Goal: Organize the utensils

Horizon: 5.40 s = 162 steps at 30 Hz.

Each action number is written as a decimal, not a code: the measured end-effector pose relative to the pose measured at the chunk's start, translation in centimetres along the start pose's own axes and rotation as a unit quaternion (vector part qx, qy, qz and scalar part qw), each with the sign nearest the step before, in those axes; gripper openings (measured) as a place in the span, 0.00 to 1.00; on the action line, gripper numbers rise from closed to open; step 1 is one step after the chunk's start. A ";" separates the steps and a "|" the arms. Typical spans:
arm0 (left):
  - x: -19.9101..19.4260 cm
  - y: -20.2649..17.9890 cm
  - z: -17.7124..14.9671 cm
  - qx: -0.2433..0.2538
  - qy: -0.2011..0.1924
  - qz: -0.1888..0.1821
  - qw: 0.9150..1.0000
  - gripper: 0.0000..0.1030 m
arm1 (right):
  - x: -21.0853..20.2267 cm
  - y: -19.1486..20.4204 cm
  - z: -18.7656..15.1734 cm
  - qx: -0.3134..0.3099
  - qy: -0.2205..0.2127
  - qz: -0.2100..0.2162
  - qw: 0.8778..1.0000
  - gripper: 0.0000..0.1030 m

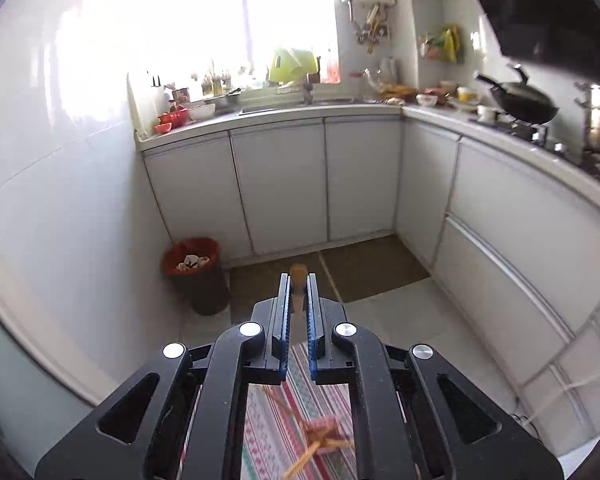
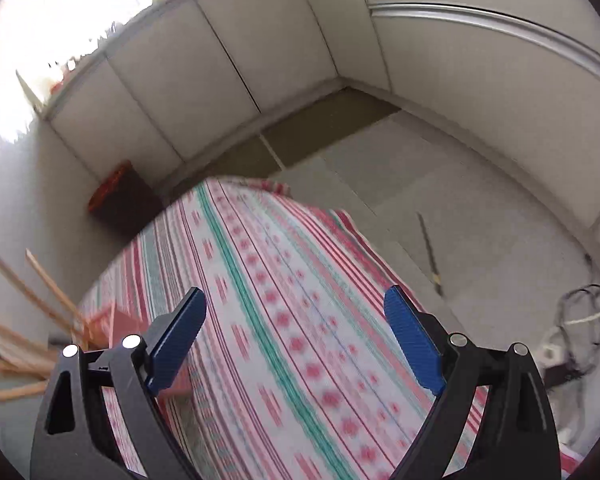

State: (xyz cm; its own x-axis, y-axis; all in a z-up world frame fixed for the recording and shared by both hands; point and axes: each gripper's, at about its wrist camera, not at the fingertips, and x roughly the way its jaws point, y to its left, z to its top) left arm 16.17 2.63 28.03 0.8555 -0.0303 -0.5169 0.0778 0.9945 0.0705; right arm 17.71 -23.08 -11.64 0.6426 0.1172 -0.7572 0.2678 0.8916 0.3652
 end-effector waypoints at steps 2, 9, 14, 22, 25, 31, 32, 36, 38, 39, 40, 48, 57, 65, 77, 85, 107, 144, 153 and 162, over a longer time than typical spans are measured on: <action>-3.3 1.6 -2.3 -0.008 -0.006 -0.017 1.000 0.06 | -2.3 -1.0 -1.6 -0.002 0.028 -0.009 1.000 0.85; -9.2 5.4 -11.6 -0.031 0.010 -0.066 0.997 0.06 | -5.2 -4.7 -7.3 0.025 0.192 -0.013 0.981 0.85; -8.8 5.4 -16.3 -0.037 0.023 -0.087 0.995 0.06 | -4.0 -5.7 -10.5 0.045 0.220 -0.062 0.973 0.84; -7.2 5.5 -19.8 -0.056 0.024 -0.079 0.995 0.06 | 0.9 -5.9 -10.9 0.090 0.259 -0.079 0.958 0.64; -6.3 5.7 -20.4 -0.064 0.033 -0.081 0.994 0.06 | 1.4 -5.2 -10.6 0.073 0.248 -0.092 0.962 0.21; -4.8 5.2 -21.0 -0.066 0.045 -0.081 0.993 0.06 | -1.0 -5.2 -9.2 0.089 0.220 -0.025 0.971 0.08; -4.8 5.1 -21.0 -0.066 0.045 -0.082 0.993 0.06 | -2.1 -4.6 -8.5 0.079 0.209 -0.016 0.975 0.08; -4.8 4.7 -20.7 -0.066 0.042 -0.085 0.993 0.06 | -8.4 -2.2 -5.1 0.029 0.143 0.029 0.989 0.08; -4.8 4.5 -20.2 -0.068 0.039 -0.084 0.993 0.06 | -12.0 -0.9 -3.1 0.002 0.108 0.051 0.993 0.08; -4.7 4.4 -19.9 -0.070 0.036 -0.083 0.993 0.06 | -13.8 -0.1 -2.1 -0.012 0.088 0.060 0.994 0.08; -4.7 4.4 -19.6 -0.071 0.034 -0.084 0.993 0.06 | -15.6 0.7 -0.9 -0.024 0.069 0.071 0.995 0.08; -1.8 4.1 -16.4 -0.089 0.010 -0.067 0.994 0.06 | -25.5 6.3 6.6 -0.077 -0.024 0.165 0.983 0.08; 7.3 4.1 -16.2 -0.117 0.031 -0.034 0.992 0.06 | -27.2 10.5 10.0 -0.110 -0.052 0.210 0.970 0.08; 14.0 3.2 -19.0 -0.119 0.064 -0.026 0.990 0.07 | -21.8 13.5 10.7 -0.112 -0.030 0.195 0.974 0.08; 6.7 8.4 -19.4 -0.206 -0.031 0.006 0.978 0.59 | -14.5 16.1 9.4 -0.129 -0.042 0.144 0.980 0.08; 7.0 9.4 -19.8 -0.204 -0.020 0.033 0.978 0.64 | -9.3 17.4 7.0 -0.135 -0.068 0.139 0.979 0.11; -1.4 -0.5 -25.9 -0.080 -0.055 0.217 0.971 0.93 | -20.6 11.5 -2.2 -0.190 -0.223 0.003 0.956 0.93; -9.1 -6.9 -28.6 -0.083 -0.031 0.187 0.978 0.93 | -27.0 3.6 -7.2 -0.134 -0.163 -0.045 0.977 0.93; -8.8 -6.8 -28.3 -0.081 -0.031 0.189 0.978 0.93 | -26.7 3.4 -6.9 -0.128 -0.157 -0.047 0.978 0.93; -8.7 -6.6 -28.2 -0.082 -0.032 0.193 0.977 0.93 | -26.9 3.6 -6.9 -0.129 -0.158 -0.044 0.978 0.93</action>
State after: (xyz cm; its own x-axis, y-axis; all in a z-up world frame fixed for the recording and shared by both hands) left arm -6.23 -0.89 8.06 0.8354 0.3495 -0.4242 -0.3362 0.9355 0.1087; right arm -3.55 -20.05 6.32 0.8252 -0.0703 -0.5604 0.1691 0.9775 0.1264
